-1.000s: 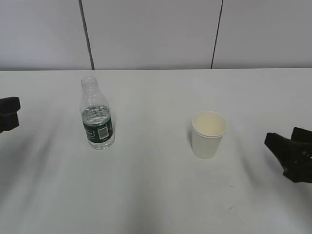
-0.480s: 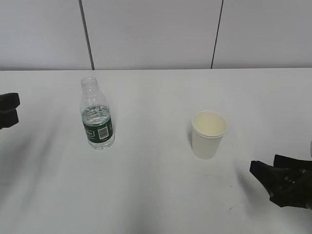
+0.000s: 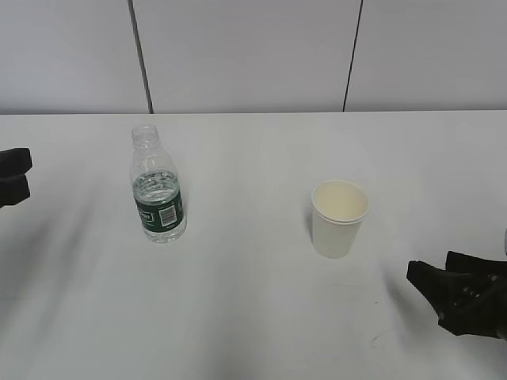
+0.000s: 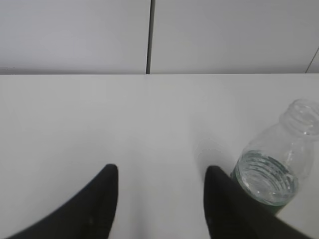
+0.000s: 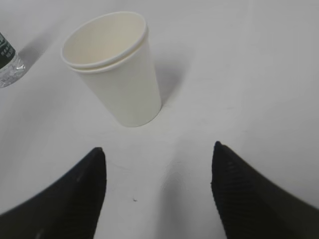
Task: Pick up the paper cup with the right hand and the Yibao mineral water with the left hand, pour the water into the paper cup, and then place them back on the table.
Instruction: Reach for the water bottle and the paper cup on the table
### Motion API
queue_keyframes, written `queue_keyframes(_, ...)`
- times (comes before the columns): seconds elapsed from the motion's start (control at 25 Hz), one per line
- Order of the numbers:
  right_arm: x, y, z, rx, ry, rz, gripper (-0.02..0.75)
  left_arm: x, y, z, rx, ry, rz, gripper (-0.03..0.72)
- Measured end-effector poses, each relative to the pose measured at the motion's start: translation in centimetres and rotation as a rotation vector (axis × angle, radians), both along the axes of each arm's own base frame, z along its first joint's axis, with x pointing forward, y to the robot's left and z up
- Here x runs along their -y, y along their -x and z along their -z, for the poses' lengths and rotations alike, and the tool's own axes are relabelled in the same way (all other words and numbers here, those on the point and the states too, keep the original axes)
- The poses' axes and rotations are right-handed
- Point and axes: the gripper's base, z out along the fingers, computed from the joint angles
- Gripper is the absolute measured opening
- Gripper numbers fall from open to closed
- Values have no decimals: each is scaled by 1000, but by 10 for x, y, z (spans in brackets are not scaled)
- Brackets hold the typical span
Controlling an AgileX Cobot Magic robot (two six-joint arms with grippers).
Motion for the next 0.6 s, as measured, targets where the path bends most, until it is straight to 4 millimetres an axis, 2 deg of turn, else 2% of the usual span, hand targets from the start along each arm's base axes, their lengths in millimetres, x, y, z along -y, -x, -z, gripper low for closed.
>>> queue_keyframes(0.12, 1, 0, 0, 2, 1, 7, 528, 0, 0, 0, 1, 0, 0, 356)
queue_keyframes(0.32, 1, -8, -3, 46, 41, -11, 638, 0, 0, -2, 18, -3, 6, 356)
queue_keyframes(0.6, 0, -28, -11, 119, 57, -41, 659, 2, -1, -4, 50, -14, 25, 356)
